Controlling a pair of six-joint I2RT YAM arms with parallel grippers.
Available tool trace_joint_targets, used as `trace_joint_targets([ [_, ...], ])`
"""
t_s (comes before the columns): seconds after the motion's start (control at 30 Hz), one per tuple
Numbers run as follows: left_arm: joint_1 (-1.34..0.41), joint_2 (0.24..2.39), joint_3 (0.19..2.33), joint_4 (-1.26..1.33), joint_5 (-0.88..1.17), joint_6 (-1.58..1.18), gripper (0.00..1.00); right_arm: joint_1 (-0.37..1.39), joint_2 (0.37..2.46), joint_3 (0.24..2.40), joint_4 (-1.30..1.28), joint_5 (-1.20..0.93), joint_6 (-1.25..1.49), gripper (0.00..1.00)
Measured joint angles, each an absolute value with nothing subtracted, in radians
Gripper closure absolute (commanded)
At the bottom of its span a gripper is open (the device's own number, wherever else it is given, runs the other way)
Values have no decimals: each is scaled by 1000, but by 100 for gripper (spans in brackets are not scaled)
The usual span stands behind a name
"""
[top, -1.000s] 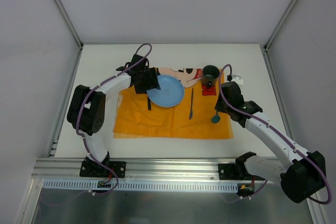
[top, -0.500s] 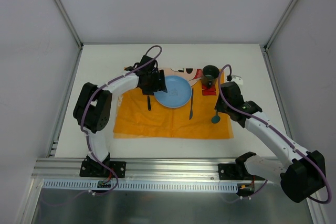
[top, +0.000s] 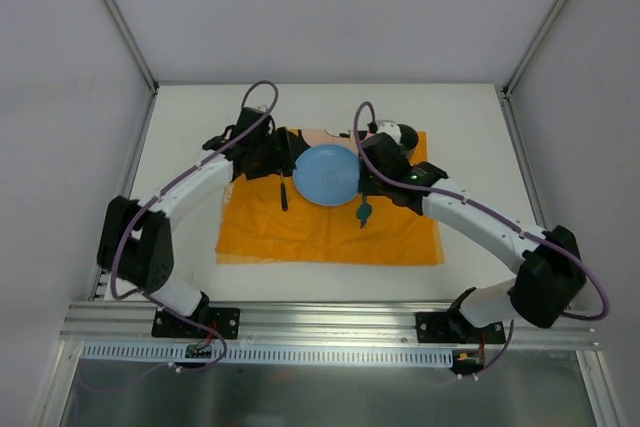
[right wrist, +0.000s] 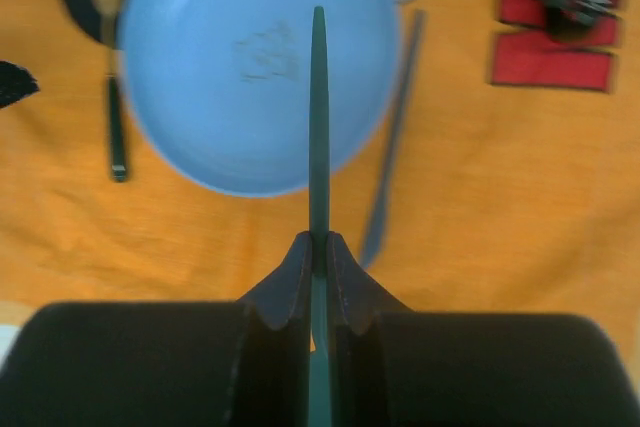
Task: Set the dinner table for one person
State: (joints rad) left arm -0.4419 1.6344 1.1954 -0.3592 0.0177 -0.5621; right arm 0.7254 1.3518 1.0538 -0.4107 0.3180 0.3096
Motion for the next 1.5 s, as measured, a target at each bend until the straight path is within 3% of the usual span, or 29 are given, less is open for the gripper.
trace_joint_targets([
  [0.37, -320, 1114, 972, -356, -134, -594, 21, 867, 1824, 1502, -353, 238, 310, 100],
  [0.97, -319, 968, 851, -385, -171, -638, 21, 951, 2302, 1995, -302, 88, 363, 100],
  [1.2, -320, 953, 844, -392, -183, -638, 21, 954, 2354, 2034, -290, 105, 390, 100],
  [1.5, -320, 954, 835, -402, -184, -638, 22, 954, 2354, 1934, -273, 206, 429, 100],
])
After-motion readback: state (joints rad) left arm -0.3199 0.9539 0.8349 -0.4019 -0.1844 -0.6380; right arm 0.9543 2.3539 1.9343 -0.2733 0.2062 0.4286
